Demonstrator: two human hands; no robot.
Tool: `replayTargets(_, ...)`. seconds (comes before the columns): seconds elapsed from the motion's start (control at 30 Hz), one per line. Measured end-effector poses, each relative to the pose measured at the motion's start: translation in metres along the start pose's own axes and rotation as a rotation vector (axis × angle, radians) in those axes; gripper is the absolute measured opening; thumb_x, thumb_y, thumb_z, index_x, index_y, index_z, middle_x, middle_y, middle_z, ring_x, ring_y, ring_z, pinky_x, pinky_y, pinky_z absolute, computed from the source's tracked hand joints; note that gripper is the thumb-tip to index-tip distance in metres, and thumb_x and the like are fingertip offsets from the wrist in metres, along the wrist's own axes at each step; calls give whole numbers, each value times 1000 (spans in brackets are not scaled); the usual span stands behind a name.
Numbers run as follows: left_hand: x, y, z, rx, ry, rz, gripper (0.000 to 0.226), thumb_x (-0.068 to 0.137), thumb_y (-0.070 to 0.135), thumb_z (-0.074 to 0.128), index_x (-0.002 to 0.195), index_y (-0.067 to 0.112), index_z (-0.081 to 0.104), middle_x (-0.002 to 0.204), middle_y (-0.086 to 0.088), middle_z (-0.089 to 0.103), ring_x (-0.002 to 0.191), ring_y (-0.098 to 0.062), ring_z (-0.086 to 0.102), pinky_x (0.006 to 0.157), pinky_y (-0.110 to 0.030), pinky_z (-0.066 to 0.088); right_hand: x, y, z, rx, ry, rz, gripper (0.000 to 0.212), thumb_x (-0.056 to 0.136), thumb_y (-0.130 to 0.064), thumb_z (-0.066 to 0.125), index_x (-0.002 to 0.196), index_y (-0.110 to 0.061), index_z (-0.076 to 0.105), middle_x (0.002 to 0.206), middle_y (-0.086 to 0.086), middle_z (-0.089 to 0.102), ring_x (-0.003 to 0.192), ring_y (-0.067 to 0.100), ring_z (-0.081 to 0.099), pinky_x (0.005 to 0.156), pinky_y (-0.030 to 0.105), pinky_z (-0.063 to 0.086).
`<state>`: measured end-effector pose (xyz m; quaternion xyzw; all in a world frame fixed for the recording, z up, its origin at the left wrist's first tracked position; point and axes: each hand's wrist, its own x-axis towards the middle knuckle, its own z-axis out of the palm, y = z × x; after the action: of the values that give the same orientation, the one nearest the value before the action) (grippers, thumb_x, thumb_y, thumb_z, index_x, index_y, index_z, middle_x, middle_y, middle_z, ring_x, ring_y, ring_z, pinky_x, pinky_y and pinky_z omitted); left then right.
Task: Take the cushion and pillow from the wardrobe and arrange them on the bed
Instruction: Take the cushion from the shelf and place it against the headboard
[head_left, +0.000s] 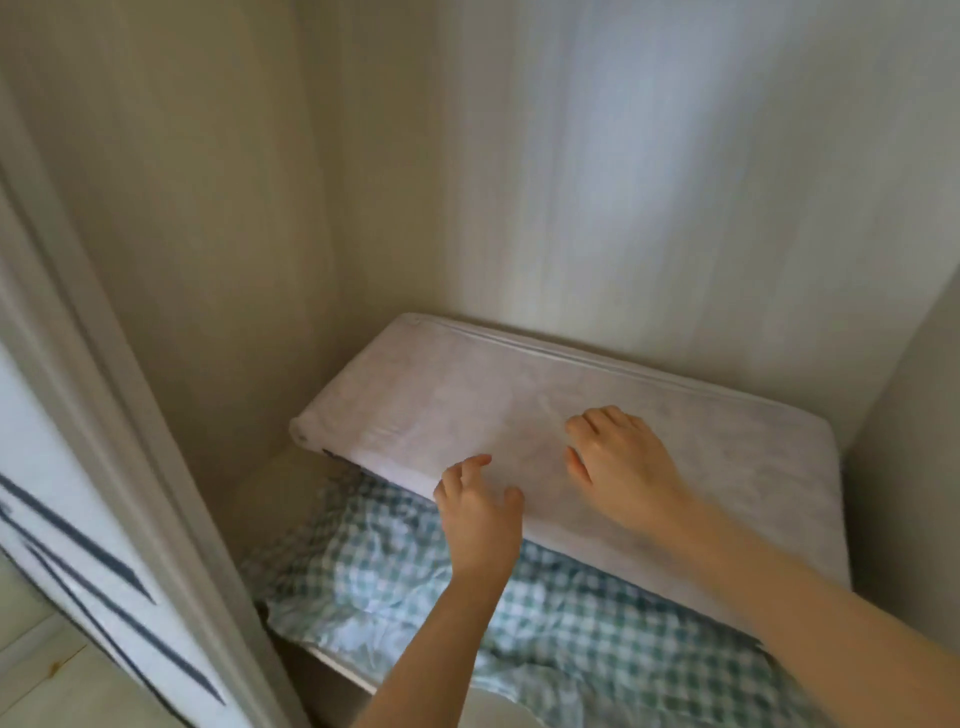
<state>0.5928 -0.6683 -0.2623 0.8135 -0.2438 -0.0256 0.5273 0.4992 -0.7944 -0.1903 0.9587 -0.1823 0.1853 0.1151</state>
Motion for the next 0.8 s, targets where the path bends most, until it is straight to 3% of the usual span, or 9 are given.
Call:
replayTargets(0.1, 10, -3, 25, 209, -56, 187, 56, 94, 21, 61, 146, 9, 43, 153, -11, 39, 147, -33, 22, 121, -41, 19, 12, 30, 17, -32, -58, 67, 30, 94, -30, 45, 110, -10, 61, 106, 11, 64, 101, 33, 57, 84, 41, 45)
replayTargets(0.2, 14, -22, 44, 402, -134, 313, 63, 101, 37, 49, 156, 16, 28, 165, -5, 18, 153, -34, 5, 122, -47, 0, 27, 50, 35, -63, -114, 131, 36, 95, -35, 39, 115, -11, 57, 114, 9, 61, 107, 31, 54, 86, 40, 43)
replayTargets(0.4, 4, -72, 45, 503, -167, 405, 64, 98, 52, 31, 156, 24, 29, 163, -3, 26, 150, -38, 17, 116, -58, 19, 55, 75, 53, -160, -131, 216, 45, 94, -38, 39, 127, -8, 50, 131, 12, 52, 119, 32, 47, 96, 41, 37)
replayTargets(0.53, -2, -93, 36, 584, -206, 435, 66, 101, 61, 17, 158, 27, 18, 164, -2, 24, 150, -35, 20, 120, -51, 20, 79, 78, 43, -128, -50, 271, 53, 95, -41, 42, 136, -7, 44, 137, 20, 46, 120, 39, 46, 99, 46, 36)
replayTargets(0.8, -9, -93, 28, 594, -230, 431, 68, 98, 57, 29, 156, 20, 31, 162, -5, 28, 147, -37, 27, 114, -48, 23, 100, 78, 32, -63, -158, 494, 62, 97, -56, 27, 126, -6, 49, 129, 21, 55, 118, 40, 52, 99, 52, 39)
